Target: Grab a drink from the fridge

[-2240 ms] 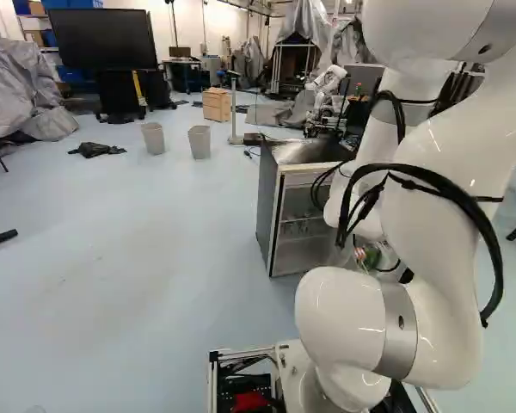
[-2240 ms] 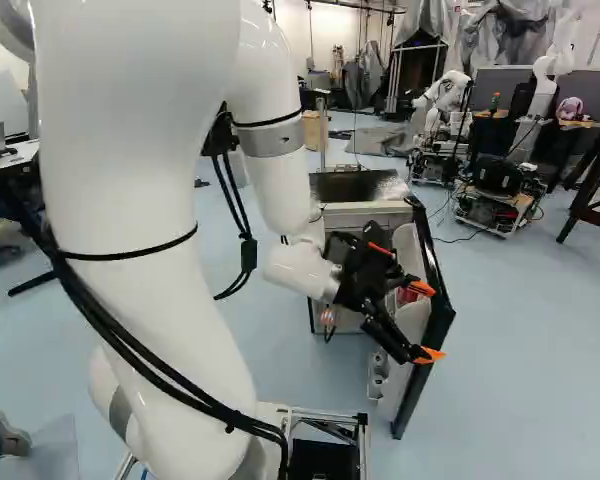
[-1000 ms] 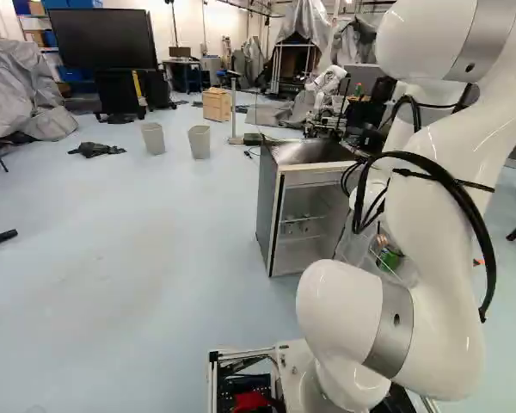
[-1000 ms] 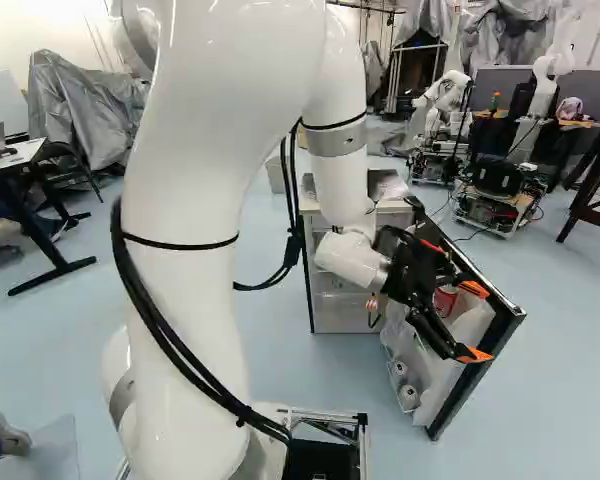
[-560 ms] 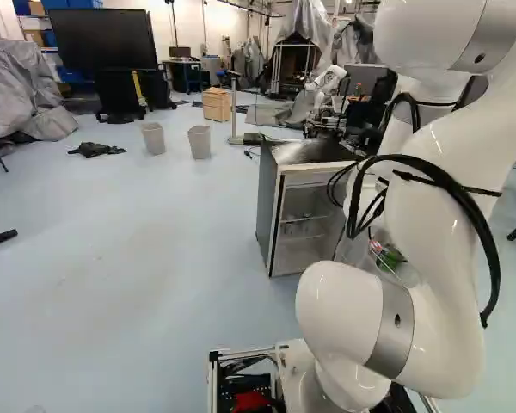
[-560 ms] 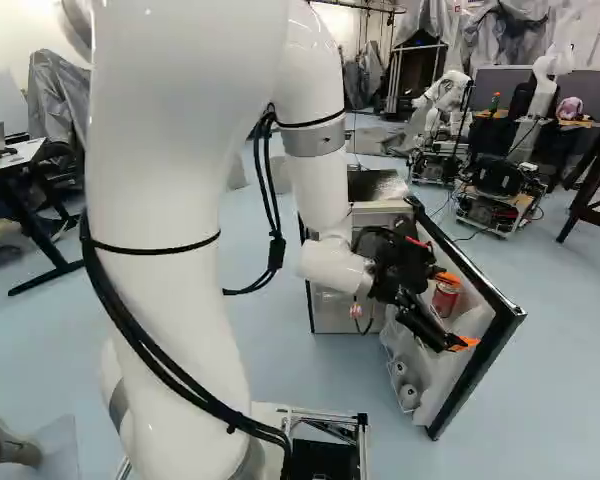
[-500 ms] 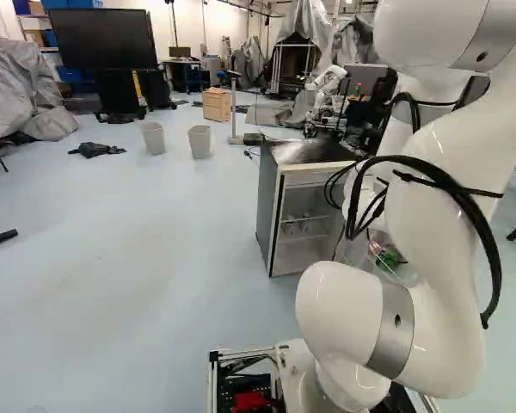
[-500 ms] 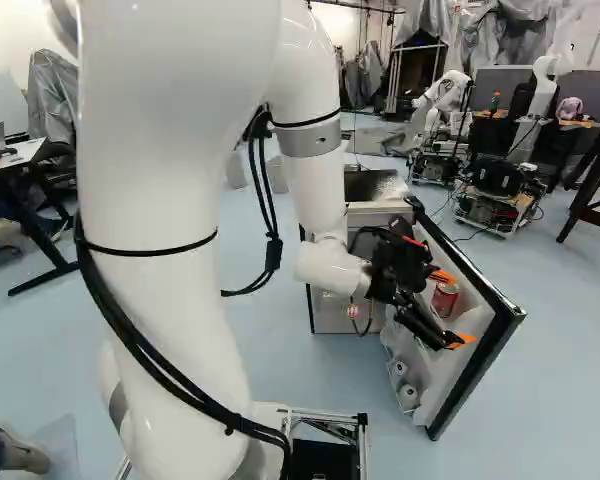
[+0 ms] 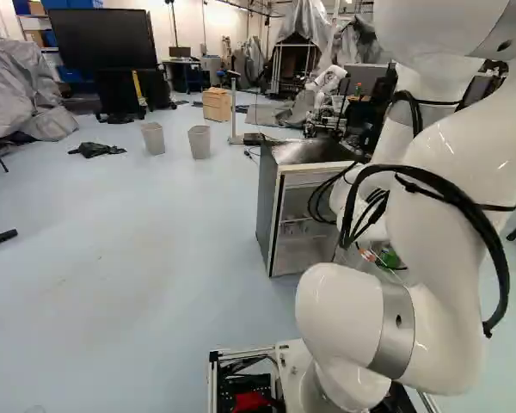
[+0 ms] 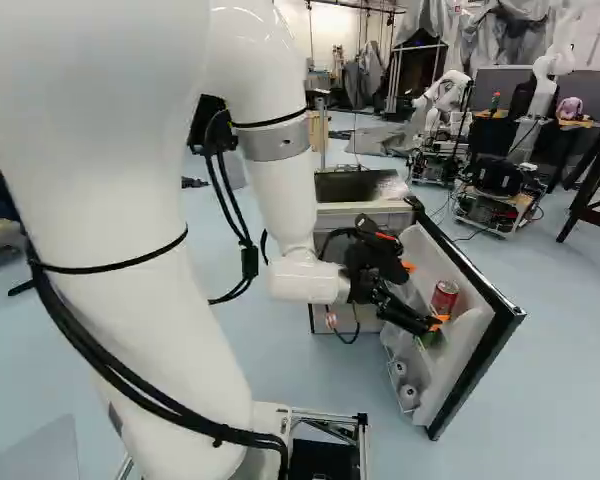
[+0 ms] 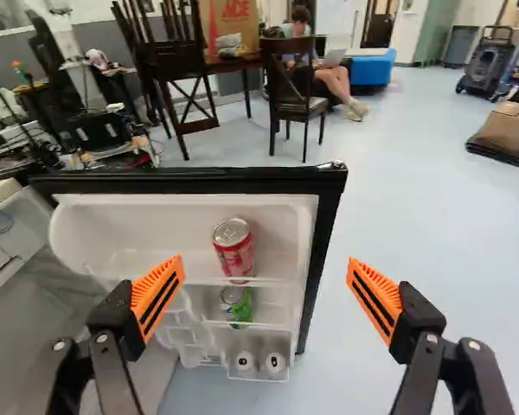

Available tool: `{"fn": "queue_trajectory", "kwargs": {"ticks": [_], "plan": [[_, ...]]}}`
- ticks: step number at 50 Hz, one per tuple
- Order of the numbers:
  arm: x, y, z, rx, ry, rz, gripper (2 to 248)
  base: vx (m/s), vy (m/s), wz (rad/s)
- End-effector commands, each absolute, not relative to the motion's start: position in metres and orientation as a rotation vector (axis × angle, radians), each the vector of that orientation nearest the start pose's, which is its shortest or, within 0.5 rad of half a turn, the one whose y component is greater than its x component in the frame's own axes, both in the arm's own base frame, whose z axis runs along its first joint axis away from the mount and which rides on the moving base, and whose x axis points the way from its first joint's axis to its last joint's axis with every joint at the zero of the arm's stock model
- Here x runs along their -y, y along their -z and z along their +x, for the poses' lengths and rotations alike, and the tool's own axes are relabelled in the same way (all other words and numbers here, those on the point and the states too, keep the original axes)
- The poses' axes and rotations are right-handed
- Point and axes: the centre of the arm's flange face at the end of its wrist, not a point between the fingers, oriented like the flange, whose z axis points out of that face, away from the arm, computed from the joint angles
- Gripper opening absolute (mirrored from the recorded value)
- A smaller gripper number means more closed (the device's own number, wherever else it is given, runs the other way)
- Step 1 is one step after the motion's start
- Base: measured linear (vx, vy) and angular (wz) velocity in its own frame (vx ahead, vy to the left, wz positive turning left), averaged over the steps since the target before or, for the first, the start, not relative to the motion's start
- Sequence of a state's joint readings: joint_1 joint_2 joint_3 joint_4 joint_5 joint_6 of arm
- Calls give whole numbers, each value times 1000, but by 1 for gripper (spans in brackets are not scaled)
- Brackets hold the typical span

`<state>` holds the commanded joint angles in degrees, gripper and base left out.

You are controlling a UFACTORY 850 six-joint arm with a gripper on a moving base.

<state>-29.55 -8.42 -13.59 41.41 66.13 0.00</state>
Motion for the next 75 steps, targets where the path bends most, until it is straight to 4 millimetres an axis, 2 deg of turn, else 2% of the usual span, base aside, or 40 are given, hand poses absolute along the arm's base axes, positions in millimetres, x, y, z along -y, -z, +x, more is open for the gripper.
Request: {"fn": "queue_trajectory", "kwargs": {"ticks": [12,22,75], "plan": [[176,-309,232,1163,-1343,1864,247,0,0,0],[163,-310,230,1062,-1399,1954,247,0,0,0],[134,-311,260,501,-1644,2324,247,0,0,0]]}}
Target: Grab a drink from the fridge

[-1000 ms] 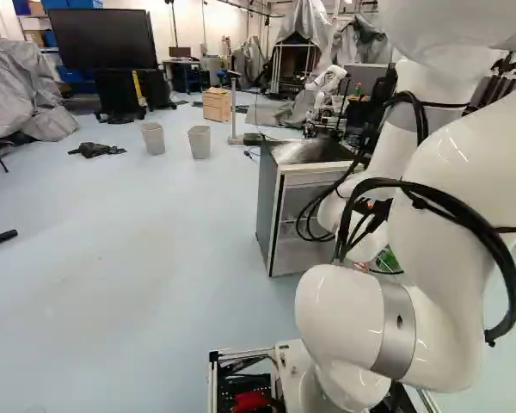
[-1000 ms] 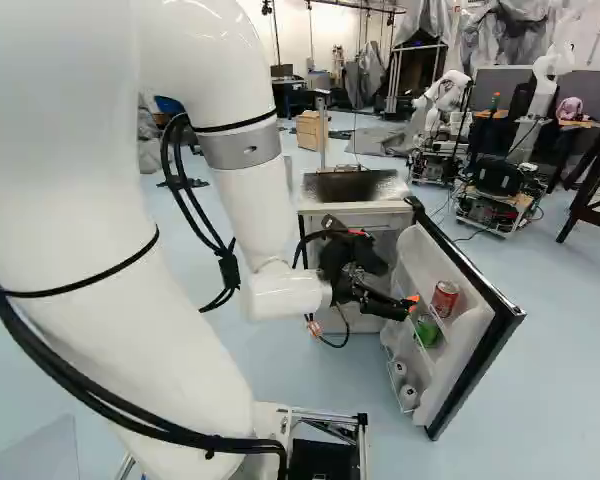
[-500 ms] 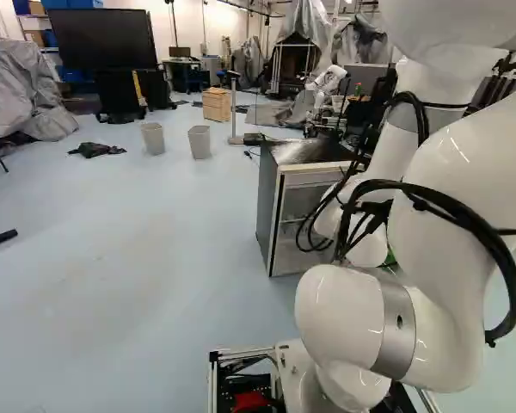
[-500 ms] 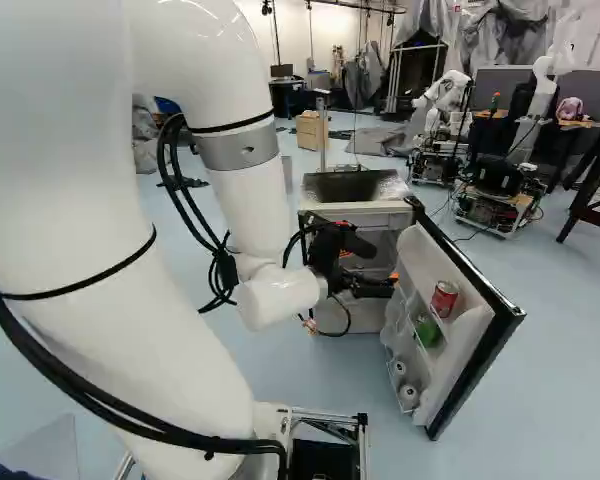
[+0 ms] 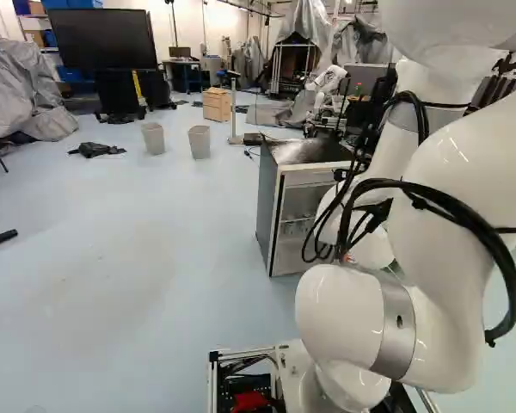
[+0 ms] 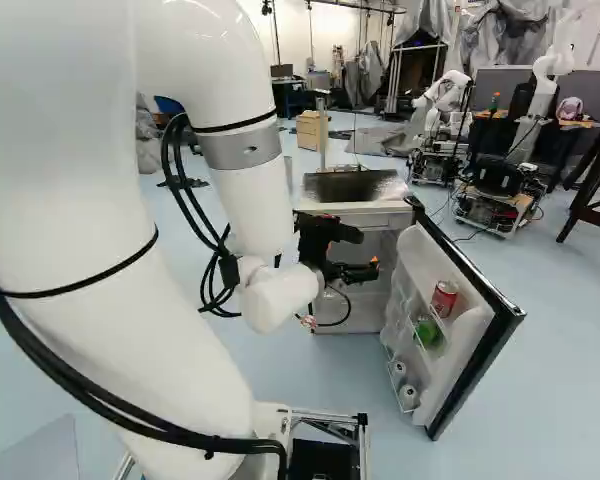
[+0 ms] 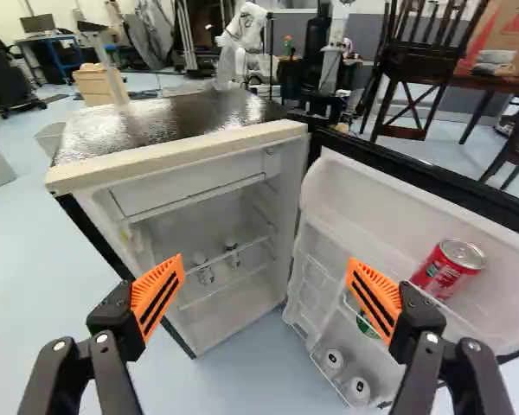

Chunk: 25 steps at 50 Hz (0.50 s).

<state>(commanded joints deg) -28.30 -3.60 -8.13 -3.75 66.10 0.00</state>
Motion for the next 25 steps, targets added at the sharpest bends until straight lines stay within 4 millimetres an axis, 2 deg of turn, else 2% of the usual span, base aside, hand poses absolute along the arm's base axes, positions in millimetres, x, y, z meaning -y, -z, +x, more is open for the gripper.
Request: {"fn": "queue_trajectory", "kwargs": {"ticks": [15,25], "plan": [[146,-310,280,-466,1922,-2712,247,0,0,0],[159,-309,294,-449,1928,-2708,247,0,0,0]]}}
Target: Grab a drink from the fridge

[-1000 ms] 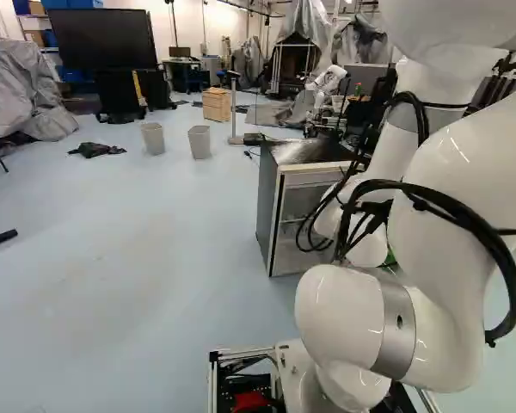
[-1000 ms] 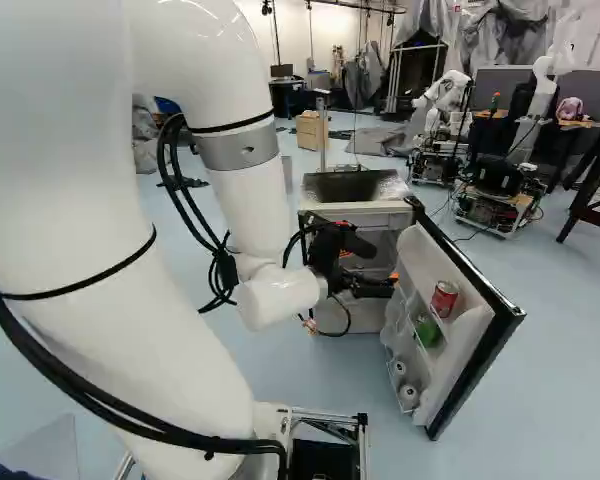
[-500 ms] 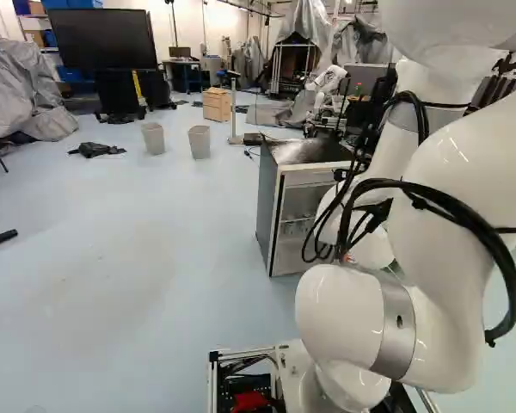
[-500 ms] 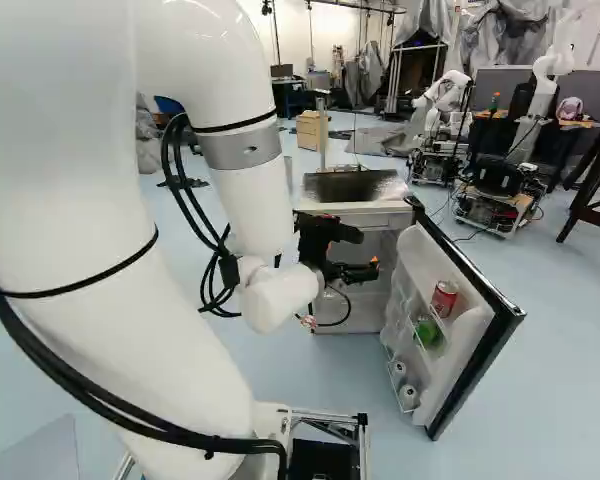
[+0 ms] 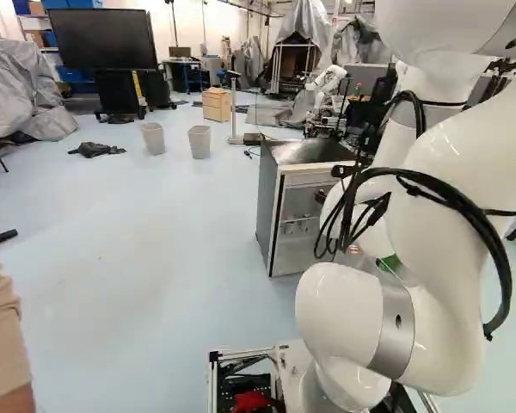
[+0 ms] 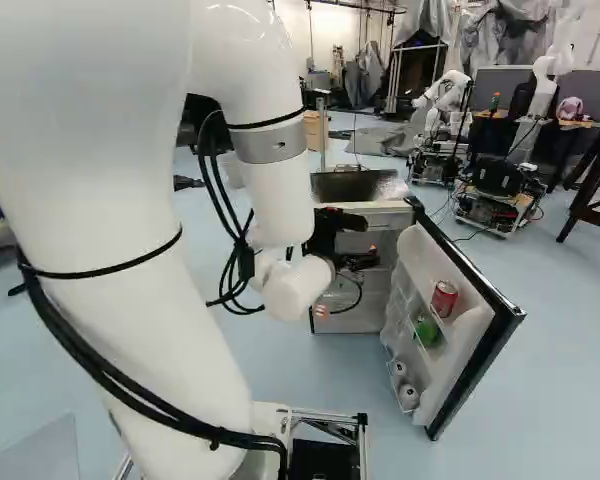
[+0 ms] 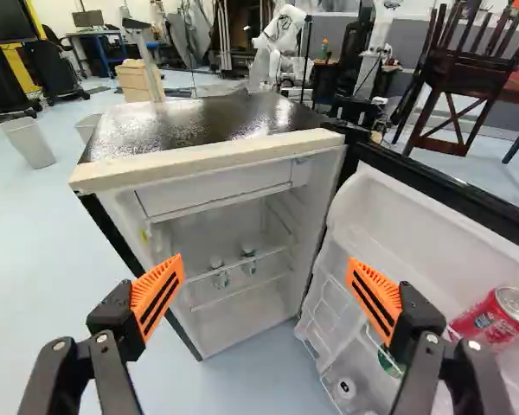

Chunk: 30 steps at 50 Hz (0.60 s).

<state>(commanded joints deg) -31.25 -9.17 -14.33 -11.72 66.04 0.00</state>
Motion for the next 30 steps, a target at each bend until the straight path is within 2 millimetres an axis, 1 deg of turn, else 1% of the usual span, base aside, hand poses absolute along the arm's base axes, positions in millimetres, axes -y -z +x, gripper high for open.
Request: {"fn": "queue_trajectory", "kwargs": {"ticks": [10,20,30], "plan": [[164,-307,297,-481,1928,-2714,247,0,0,0],[171,-299,295,-624,1909,-2747,247,0,0,0],[170,-293,290,-756,1890,-2772,247,0,0,0]]}}
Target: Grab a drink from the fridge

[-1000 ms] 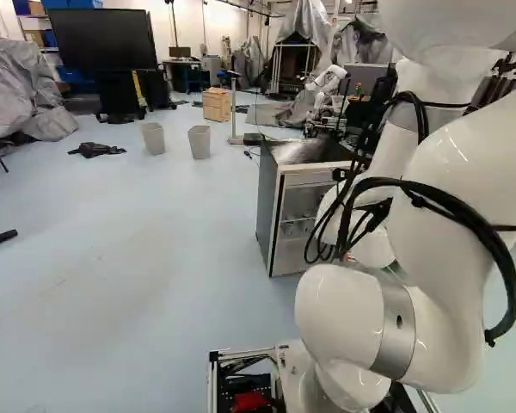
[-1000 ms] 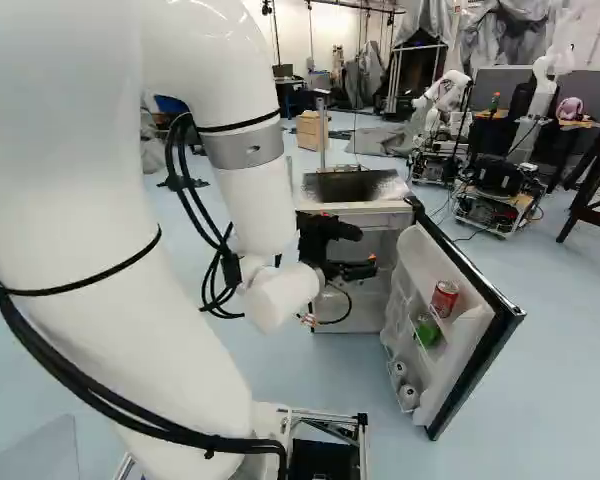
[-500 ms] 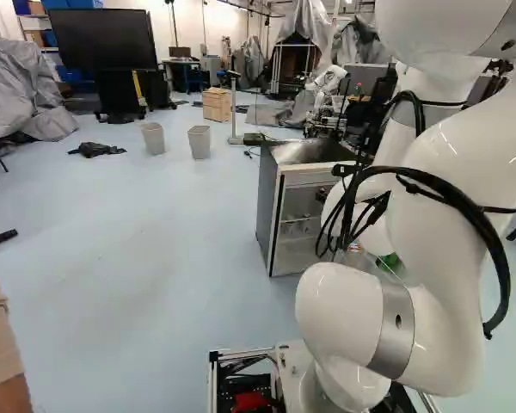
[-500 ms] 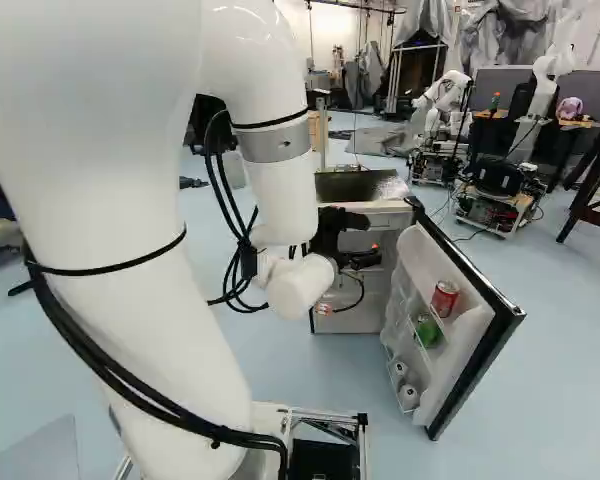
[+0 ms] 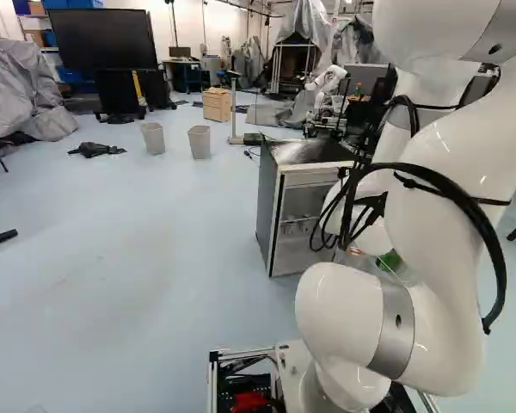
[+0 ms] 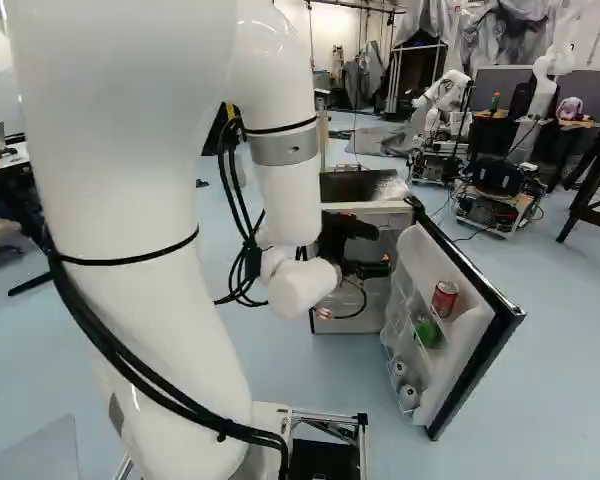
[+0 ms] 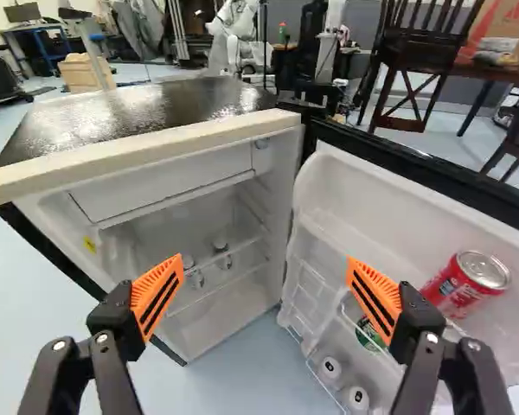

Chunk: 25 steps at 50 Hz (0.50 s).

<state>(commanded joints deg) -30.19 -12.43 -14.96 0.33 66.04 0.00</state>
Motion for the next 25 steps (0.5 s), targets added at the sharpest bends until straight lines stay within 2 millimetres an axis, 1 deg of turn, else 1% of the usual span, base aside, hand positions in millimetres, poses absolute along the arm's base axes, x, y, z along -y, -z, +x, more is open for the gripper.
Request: {"fn": "queue_trajectory", "kwargs": {"ticks": [25], "plan": [[152,-293,270,-1046,1881,-2792,247,0,0,0]]}}
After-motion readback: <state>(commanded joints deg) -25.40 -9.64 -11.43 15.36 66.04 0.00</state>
